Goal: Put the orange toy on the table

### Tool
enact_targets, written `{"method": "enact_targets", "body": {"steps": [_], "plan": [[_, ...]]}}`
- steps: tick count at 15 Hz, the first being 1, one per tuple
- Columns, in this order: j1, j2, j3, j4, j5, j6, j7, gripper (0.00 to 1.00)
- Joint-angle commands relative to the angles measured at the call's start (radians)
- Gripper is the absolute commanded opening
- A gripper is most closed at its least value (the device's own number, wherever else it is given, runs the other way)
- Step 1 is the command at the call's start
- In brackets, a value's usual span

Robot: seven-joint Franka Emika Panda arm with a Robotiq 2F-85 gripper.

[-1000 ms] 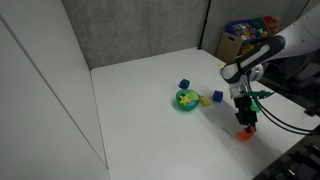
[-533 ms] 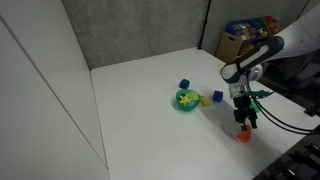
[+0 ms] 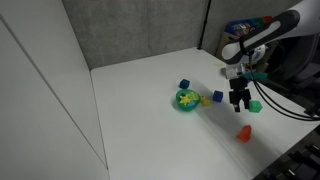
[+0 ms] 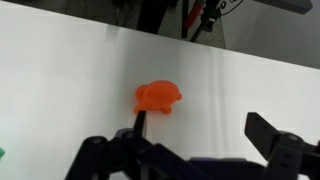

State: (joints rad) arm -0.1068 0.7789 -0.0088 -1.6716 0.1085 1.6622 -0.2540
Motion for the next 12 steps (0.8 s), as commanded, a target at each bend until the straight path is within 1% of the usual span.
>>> {"method": "enact_targets", "body": {"steps": [1, 5, 12], "plan": [[0.021, -0.134, 0.001, -0.077, -0.041, 0.067, 0.021, 1.0], [0.049, -0.258, -0.007, -0.152, -0.075, 0.164, 0.074, 1.0], [0.083, -0.481, -0.019, -0.283, -0.101, 0.296, 0.245, 1.0]]}}
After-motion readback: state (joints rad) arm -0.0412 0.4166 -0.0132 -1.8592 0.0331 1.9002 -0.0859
